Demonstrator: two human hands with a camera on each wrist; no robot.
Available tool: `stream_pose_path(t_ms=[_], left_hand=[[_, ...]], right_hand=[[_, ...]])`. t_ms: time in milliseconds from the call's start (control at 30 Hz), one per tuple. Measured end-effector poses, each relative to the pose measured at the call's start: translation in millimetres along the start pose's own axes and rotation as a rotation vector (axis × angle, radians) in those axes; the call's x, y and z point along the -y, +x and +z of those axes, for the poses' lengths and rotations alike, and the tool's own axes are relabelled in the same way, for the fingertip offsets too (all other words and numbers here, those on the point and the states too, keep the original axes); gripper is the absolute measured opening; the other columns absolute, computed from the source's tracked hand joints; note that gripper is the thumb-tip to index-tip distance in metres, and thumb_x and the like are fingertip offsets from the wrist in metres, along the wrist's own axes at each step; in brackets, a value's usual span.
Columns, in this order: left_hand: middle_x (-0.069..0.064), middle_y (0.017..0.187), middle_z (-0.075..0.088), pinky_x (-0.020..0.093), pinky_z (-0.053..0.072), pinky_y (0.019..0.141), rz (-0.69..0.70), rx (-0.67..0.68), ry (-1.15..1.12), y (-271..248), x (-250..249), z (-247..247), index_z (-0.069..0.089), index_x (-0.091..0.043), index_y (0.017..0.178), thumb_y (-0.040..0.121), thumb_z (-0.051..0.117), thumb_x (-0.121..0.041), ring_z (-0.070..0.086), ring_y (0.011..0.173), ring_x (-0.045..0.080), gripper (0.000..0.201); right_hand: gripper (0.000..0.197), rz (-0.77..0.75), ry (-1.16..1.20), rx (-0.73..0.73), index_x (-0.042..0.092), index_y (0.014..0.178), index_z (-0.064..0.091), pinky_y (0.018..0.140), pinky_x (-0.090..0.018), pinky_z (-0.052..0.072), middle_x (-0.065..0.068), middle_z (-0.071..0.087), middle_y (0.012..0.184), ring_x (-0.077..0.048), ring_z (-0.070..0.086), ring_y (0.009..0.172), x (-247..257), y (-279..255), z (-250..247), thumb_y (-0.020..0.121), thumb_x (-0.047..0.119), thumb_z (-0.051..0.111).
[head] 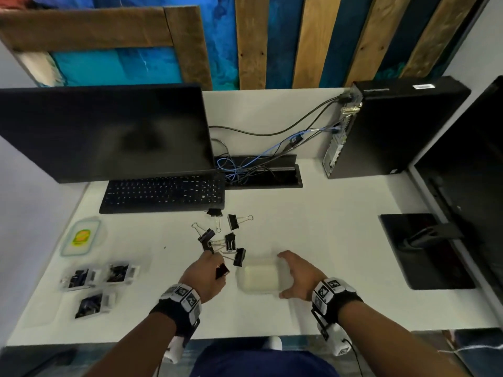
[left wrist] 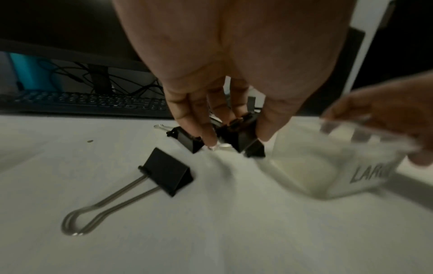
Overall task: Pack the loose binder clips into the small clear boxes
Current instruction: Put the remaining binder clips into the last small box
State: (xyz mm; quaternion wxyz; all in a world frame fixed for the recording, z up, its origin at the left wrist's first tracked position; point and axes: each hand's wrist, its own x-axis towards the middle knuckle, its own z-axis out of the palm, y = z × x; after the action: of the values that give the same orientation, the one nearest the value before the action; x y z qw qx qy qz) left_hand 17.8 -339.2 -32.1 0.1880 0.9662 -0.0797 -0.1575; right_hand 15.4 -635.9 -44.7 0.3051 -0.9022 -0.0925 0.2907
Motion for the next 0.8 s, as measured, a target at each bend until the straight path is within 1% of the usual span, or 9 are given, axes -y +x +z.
stream_pose_path(t_ms=[100, 200, 300, 400, 533, 600, 667, 733, 800], left_hand=[[-0.003, 0.117, 0.047, 0.028, 0.049, 0.08, 0.121, -0.027, -0.067, -1.4, -10.9, -9.8, 0.057, -0.023, 0.115, 0.084, 0.062, -0.028, 0.062, 0.091, 0.019, 0.031], [-0.003, 0.119, 0.048, 0.034, 0.05, 0.087, 0.245, 0.022, -0.037, 6.6, -31.8, -13.8, 0.057, -0.023, 0.121, 0.088, 0.06, -0.03, 0.06, 0.098, 0.019, 0.034], [-0.004, 0.123, 0.052, 0.033, 0.044, 0.094, 0.39, 0.117, 0.093, 18.1, -48.9, -6.8, 0.056, -0.025, 0.128, 0.091, 0.057, -0.027, 0.055, 0.108, 0.019, 0.038], [0.0, 0.118, 0.058, 0.035, 0.04, 0.09, 0.518, 0.185, 0.289, 22.5, -60.6, 1.9, 0.061, -0.025, 0.124, 0.088, 0.058, -0.021, 0.054, 0.107, 0.026, 0.036], [-0.003, 0.119, 0.057, 0.035, 0.038, 0.091, 0.499, 0.209, 0.357, 26.1, -63.7, 5.2, 0.059, -0.029, 0.124, 0.089, 0.057, -0.026, 0.052, 0.109, 0.024, 0.035], [-0.003, 0.12, 0.059, 0.035, 0.04, 0.094, 0.505, 0.278, 0.336, 27.3, -64.0, 7.2, 0.059, -0.03, 0.126, 0.091, 0.056, -0.029, 0.052, 0.111, 0.022, 0.035], [-0.003, 0.123, 0.061, 0.037, 0.04, 0.098, 0.502, 0.356, 0.314, 26.4, -65.7, 8.4, 0.058, -0.031, 0.129, 0.094, 0.055, -0.028, 0.053, 0.114, 0.021, 0.035], [-0.003, 0.127, 0.059, 0.038, 0.038, 0.1, 0.501, 0.349, 0.343, 27.1, -64.6, 9.5, 0.057, -0.03, 0.13, 0.095, 0.053, -0.024, 0.05, 0.116, 0.022, 0.036], [-0.004, 0.129, 0.055, 0.036, 0.035, 0.099, 0.488, 0.298, 0.387, 28.8, -64.2, 8.0, 0.055, -0.03, 0.131, 0.094, 0.053, -0.017, 0.047, 0.117, 0.022, 0.039]], right_hand=[[0.103, 0.043, -0.013, -0.013, 0.023, 0.144, 0.022, 0.085, -0.023, 0.036, 0.005, 0.047, 0.129, -0.011, 0.047, 0.104, 2.7, -0.9, 3.7, 0.065, 0.046, 0.085], [0.102, 0.057, -0.008, -0.014, 0.025, 0.137, 0.023, 0.08, -0.025, 0.04, 0.007, 0.049, 0.118, -0.012, 0.05, 0.095, 4.1, -1.1, 4.8, 0.061, 0.052, 0.085], [0.098, 0.051, -0.01, -0.008, 0.026, 0.13, 0.025, 0.073, -0.026, 0.043, 0.008, 0.051, 0.106, -0.012, 0.054, 0.084, 4.6, 0.0, 2.5, 0.058, 0.052, 0.086], [0.097, 0.053, -0.012, -0.007, 0.024, 0.13, 0.026, 0.072, -0.027, 0.042, 0.007, 0.05, 0.106, -0.012, 0.054, 0.086, 5.6, -2.6, 3.0, 0.06, 0.051, 0.086], [0.097, 0.069, 0.002, -0.017, 0.024, 0.134, 0.026, 0.075, -0.025, 0.039, 0.012, 0.045, 0.109, -0.011, 0.051, 0.09, 7.1, -5.5, 4.5, 0.062, 0.05, 0.085], [0.098, 0.067, 0.017, -0.015, 0.023, 0.136, 0.025, 0.075, -0.024, 0.039, 0.012, 0.045, 0.111, -0.011, 0.051, 0.09, 6.9, -6.2, 4.6, 0.063, 0.049, 0.085], [0.1, 0.065, 0.024, -0.015, 0.023, 0.138, 0.025, 0.077, -0.024, 0.039, 0.011, 0.046, 0.119, -0.01, 0.051, 0.092, 7.4, -6.5, 4.4, 0.063, 0.05, 0.085], [0.1, 0.065, 0.017, -0.015, 0.023, 0.137, 0.025, 0.079, -0.024, 0.04, 0.007, 0.048, 0.127, -0.01, 0.052, 0.094, 8.1, -7.0, 4.3, 0.063, 0.051, 0.085], [0.099, 0.066, 0.016, -0.016, 0.023, 0.136, 0.025, 0.08, -0.024, 0.041, 0.008, 0.047, 0.127, -0.01, 0.052, 0.095, 7.4, -6.9, 4.2, 0.062, 0.051, 0.085]])
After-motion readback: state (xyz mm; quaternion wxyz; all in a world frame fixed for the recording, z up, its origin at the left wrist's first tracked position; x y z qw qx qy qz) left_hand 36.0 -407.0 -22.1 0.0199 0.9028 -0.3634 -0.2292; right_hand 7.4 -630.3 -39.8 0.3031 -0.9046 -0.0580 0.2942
